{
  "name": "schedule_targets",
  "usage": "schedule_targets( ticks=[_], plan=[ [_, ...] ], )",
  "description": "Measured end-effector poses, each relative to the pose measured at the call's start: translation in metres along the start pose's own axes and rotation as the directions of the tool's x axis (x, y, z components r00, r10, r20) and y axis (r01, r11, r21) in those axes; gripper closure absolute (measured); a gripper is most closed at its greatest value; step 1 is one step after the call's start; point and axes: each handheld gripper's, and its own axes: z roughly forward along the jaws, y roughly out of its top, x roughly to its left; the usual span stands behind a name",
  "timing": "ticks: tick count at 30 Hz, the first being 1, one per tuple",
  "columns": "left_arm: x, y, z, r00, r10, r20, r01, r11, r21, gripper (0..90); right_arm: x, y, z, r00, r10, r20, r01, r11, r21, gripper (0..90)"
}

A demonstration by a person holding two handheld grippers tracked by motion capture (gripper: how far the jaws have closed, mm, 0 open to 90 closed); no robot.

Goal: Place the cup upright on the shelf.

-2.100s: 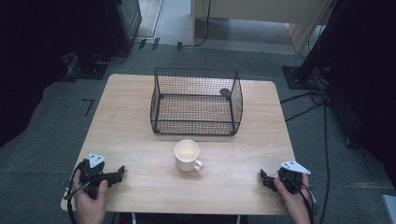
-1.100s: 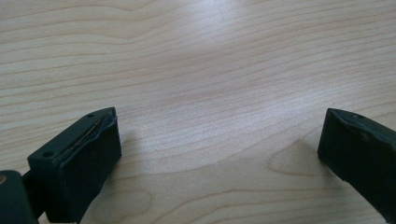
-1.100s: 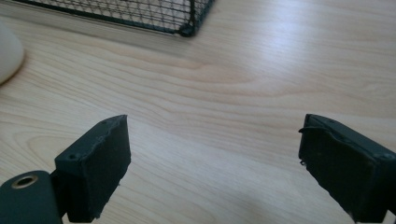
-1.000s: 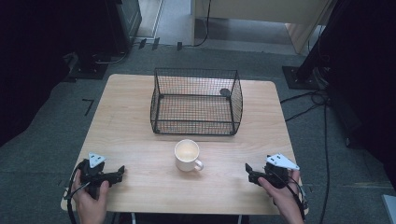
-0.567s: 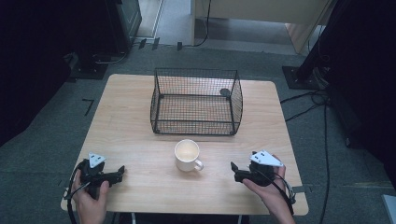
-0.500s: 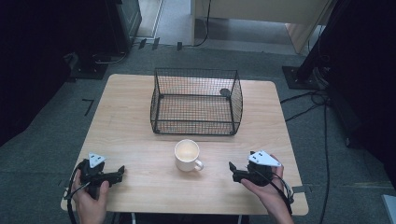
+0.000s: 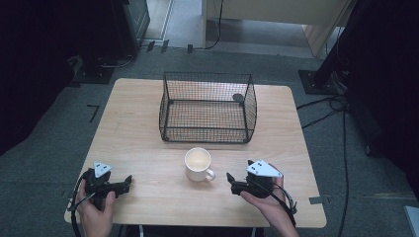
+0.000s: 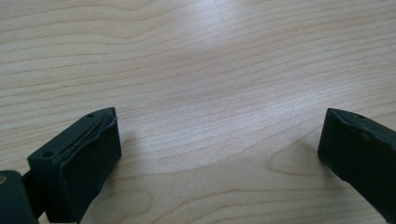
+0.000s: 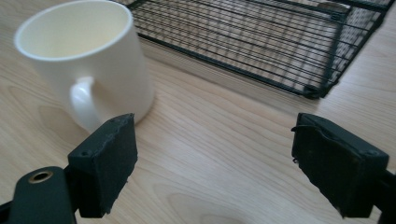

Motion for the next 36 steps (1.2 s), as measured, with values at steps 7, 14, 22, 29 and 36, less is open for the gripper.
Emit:
schedule_targets(
  ticks=[7, 14, 22, 29, 36],
  plan=[
    [0.000, 0.000, 0.000, 1.0000, 0.000, 0.000, 0.000, 1.0000, 0.000, 0.0, 0.016, 0.003, 0.006, 0.9991, -0.004, -0.043, 0.004, 1.000, -0.004, 15.1],
    [0.000, 0.000, 0.000, 1.0000, 0.000, 0.000, 0.000, 1.0000, 0.000, 0.0, 0.027, 0.004, 0.009, 0.9969, -0.011, -0.078, 0.009, 1.000, -0.019, 18.5],
    [0.000, 0.000, 0.000, 1.0000, 0.002, 0.000, -0.002, 1.0000, 0.001, 0.0, 0.040, 0.002, 0.014, 0.9924, -0.003, -0.123, 0.001, 1.000, -0.015, 26.8],
    [0.000, 0.000, 0.000, 1.0000, 0.000, 0.000, 0.000, 1.0000, 0.000, 0.0, 0.046, -0.001, 0.024, 0.9903, -0.025, -0.137, 0.026, 1.000, 0.002, 37.2],
    [0.000, 0.000, 0.000, 1.0000, 0.000, 0.000, 0.000, 1.0000, 0.000, 0.0, 0.046, -0.002, 0.034, 0.9757, -0.035, -0.216, 0.040, 0.999, 0.018, 62.7]
  ],
)
